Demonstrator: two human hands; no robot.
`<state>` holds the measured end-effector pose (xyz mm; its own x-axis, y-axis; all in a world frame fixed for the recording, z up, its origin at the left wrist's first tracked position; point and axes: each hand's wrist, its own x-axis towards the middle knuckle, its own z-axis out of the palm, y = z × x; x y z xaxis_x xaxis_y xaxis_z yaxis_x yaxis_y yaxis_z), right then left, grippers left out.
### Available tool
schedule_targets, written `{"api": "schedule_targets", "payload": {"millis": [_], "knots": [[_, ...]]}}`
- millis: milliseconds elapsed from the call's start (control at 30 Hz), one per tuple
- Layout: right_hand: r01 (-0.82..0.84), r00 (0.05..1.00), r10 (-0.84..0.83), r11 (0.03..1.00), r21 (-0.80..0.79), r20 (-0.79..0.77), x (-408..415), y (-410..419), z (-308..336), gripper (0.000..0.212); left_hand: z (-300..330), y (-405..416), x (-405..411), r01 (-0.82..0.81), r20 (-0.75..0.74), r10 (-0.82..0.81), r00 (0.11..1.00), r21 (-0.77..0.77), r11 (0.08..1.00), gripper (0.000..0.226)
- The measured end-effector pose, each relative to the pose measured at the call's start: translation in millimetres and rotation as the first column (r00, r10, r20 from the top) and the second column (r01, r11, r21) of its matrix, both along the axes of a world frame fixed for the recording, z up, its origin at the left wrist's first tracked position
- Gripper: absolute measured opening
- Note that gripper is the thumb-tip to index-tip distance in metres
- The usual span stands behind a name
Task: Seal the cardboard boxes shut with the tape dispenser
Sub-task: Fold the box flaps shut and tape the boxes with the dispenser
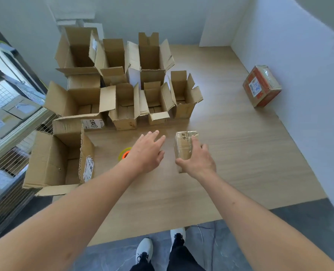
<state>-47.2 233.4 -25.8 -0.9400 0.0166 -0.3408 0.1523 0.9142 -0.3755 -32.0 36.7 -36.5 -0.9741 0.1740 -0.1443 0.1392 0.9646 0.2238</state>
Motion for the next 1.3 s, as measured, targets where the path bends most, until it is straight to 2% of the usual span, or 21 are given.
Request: {"api": "schedule_targets", "payload": {"millis": [167, 333, 567, 800, 967, 1300], "knots": [[0.07, 0.995, -0.069, 0.998, 0.009, -0.073, 10.4, 20.1, 43.3, 0.102, 43.7, 17.4, -3.1, 0.086, -0.041, -0.087, 0.995, -0.025, 0.996, 0.063], [0.12, 0.991, -0.118, 0.992, 0.026, -0.071, 16.3, 54.5, 71.8, 0.102, 71.0, 47.5, -9.7, 0.15, -0.054, -0.154, 0.987, -0.064, 0.987, 0.062], [0.147, 0.985, -0.146, 0.989, 0.003, -0.092, 6.6, 127.1, 97.1, 0.1, 103.4, 123.3, -32.2, 0.193, -0.08, -0.203, 0.976, -0.113, 0.975, 0.058], [0.114, 0.983, -0.114, 0.993, -0.007, -0.143, -21.1, 234.9, 114.2, 0.102, 122.3, 233.9, -53.8, 0.146, -0.128, -0.161, 0.979, -0.115, 0.983, 0.062], [0.089, 0.985, -0.09, 0.996, -0.012, -0.151, -34.6, 303.9, 116.3, 0.096, 127.9, 303.5, -59.2, 0.09, -0.103, -0.098, 0.99, -0.075, 0.993, 0.059], [0.097, 0.99, -0.099, 0.995, -0.024, -0.096, -81.1, 358.7, 95.7, 0.091, 112.6, 361.9, -108.2, 0.067, -0.039, -0.07, 0.997, -0.068, 0.995, 0.058]]}}
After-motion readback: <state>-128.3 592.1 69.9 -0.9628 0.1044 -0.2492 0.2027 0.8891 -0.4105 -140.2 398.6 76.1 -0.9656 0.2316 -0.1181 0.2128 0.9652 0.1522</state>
